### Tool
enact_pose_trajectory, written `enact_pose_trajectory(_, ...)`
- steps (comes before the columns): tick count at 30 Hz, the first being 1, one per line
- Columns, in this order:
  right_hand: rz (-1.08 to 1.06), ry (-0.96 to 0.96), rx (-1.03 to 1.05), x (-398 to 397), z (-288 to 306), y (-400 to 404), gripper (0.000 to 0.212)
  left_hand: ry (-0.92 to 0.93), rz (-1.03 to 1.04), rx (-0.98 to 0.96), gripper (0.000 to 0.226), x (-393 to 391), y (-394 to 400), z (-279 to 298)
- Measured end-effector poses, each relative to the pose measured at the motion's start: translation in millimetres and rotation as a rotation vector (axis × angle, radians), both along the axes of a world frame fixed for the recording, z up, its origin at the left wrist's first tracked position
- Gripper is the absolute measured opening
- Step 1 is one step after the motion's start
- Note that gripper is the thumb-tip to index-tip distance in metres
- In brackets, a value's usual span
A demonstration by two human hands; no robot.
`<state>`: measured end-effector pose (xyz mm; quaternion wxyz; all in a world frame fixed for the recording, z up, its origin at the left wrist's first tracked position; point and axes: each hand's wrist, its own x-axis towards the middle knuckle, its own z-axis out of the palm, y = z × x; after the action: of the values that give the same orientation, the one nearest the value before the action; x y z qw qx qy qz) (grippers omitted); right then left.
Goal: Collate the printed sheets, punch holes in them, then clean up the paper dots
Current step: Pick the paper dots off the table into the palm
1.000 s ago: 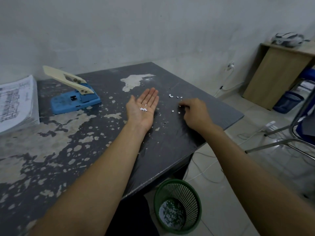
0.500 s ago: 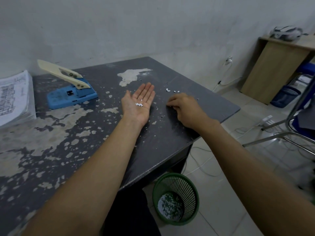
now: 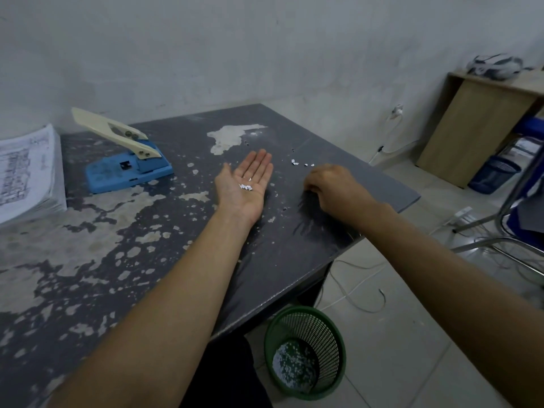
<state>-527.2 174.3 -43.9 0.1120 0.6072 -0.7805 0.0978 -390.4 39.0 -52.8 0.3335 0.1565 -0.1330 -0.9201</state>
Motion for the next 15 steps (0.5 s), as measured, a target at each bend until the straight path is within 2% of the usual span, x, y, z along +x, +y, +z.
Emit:
enact_pose_trajectory(3, -0.152, -0.237, -0.13, -2, 5, -10, 0.019, -0.003, 0.002, -0.005, 0.061, 0, 0, 1)
enact_pose_trajectory(5, -0.151, -0.383, -0.271, 12, 13, -19, 0.014, -0.002, 0.002, -0.007, 0.061, -1, 1, 0)
enact_pose_trajectory(10, 0.058, -0.415, -0.305, 58, 35, -46, 0.017, -0.054, -0.007, -0.054, 0.06, -1, 1, -1)
enact_pose_trajectory(15, 0.089, -0.459, -0.296, 71, 44, -67, 0.018, -0.049, 0.051, -0.003, 0.048, 0, 4, 1)
